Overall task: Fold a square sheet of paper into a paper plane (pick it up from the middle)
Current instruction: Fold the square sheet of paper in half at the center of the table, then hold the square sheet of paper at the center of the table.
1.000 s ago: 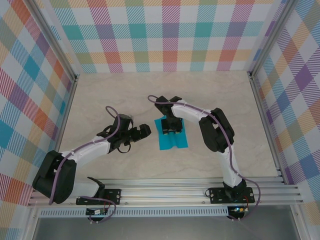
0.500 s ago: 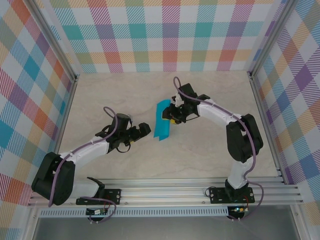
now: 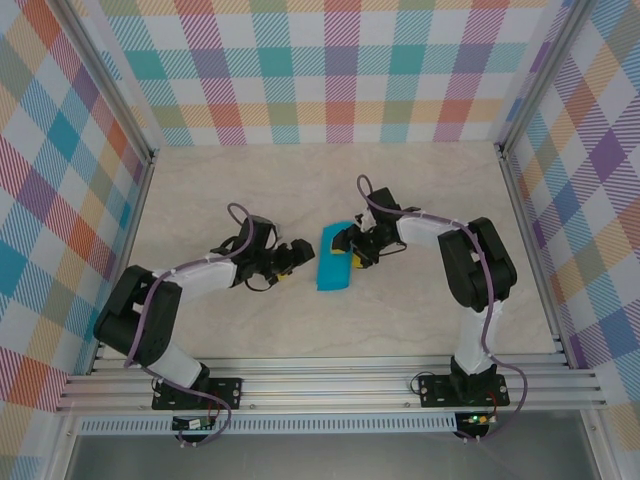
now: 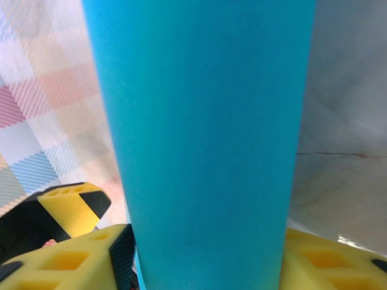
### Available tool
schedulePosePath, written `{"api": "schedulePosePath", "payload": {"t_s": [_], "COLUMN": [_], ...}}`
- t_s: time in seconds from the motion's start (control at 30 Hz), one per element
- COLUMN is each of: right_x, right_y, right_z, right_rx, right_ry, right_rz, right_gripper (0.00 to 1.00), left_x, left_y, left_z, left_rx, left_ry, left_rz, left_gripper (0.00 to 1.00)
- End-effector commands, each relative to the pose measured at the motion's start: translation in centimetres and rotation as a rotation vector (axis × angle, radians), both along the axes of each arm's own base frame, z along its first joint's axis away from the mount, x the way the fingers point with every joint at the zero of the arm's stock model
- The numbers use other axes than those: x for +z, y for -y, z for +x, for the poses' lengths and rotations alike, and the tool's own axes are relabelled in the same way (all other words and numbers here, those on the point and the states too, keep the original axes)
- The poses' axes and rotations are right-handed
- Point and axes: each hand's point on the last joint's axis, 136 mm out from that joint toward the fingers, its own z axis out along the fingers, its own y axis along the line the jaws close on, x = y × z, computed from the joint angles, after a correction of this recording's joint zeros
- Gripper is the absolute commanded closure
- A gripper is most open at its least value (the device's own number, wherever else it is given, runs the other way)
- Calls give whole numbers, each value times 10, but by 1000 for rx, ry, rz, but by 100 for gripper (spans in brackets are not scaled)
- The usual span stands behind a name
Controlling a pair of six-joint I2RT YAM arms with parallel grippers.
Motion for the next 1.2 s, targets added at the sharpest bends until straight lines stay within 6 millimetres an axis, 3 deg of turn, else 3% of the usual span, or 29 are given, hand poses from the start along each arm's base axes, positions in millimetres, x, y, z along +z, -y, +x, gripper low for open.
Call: {"api": "schedulePosePath", "payload": {"t_s": [0.0, 0.23, 0.47, 0.97, 1.17], "right_x": [5, 7, 5, 2, 7], "right_y": [12, 21, 20, 20, 23], "right_z": [2, 1, -3, -3, -4], "right_rx": [-9, -18, -1, 1, 0], "right_ry": [29, 19, 8, -6, 1], "right_rz": [2, 28, 53, 63, 64], "right_gripper": [37, 38, 38, 38, 38], "left_x": [7, -1, -9, -10, -17], "left_y": [24, 53, 65, 80, 76], "left_z": [6, 11, 13, 17, 18], "left_rx": [-57, -117, -149, -202, -219], "left_ry": [9, -14, -30, -35, -29], "left_rz": [-53, -78, -101, -151, -96], "left_gripper": [14, 23, 35, 73, 96]}}
